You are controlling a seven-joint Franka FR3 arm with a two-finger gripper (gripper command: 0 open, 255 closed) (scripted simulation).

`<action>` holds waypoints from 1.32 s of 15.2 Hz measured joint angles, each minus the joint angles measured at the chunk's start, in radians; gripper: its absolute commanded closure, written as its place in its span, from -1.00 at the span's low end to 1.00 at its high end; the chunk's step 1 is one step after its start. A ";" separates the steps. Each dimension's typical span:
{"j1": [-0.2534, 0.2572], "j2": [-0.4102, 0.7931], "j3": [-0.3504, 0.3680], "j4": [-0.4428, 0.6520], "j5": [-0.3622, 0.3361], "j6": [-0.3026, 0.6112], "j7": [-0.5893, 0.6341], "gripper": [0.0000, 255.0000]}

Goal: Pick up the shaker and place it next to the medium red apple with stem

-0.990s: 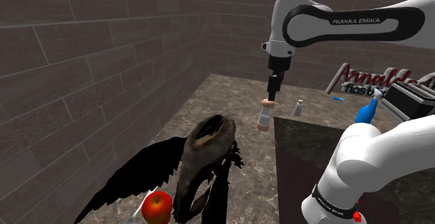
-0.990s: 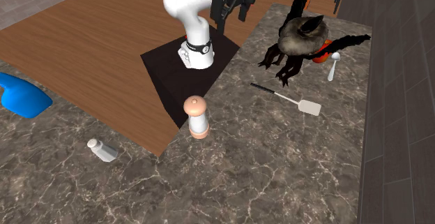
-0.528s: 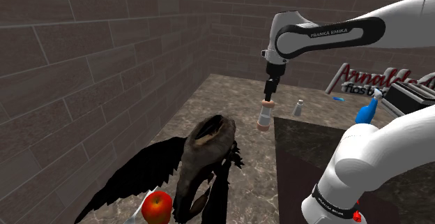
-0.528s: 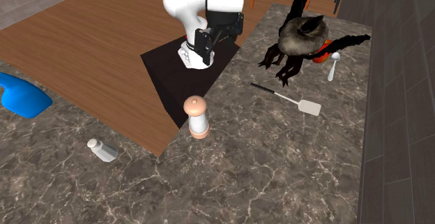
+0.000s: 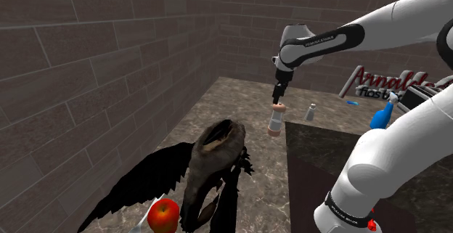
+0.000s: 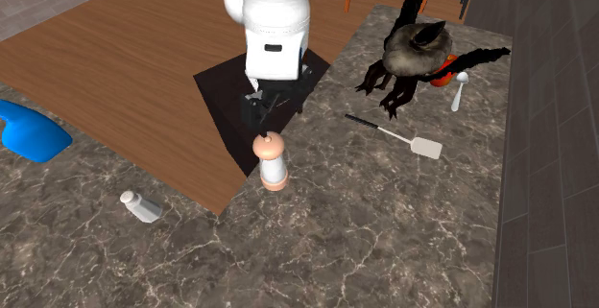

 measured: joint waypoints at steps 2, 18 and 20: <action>-0.004 0.059 -0.036 0.014 0.009 0.060 -0.036 -1.00; -0.001 0.141 -0.066 -0.026 0.026 0.188 -0.058 1.00; -0.001 0.141 -0.066 -0.027 0.026 0.189 -0.058 1.00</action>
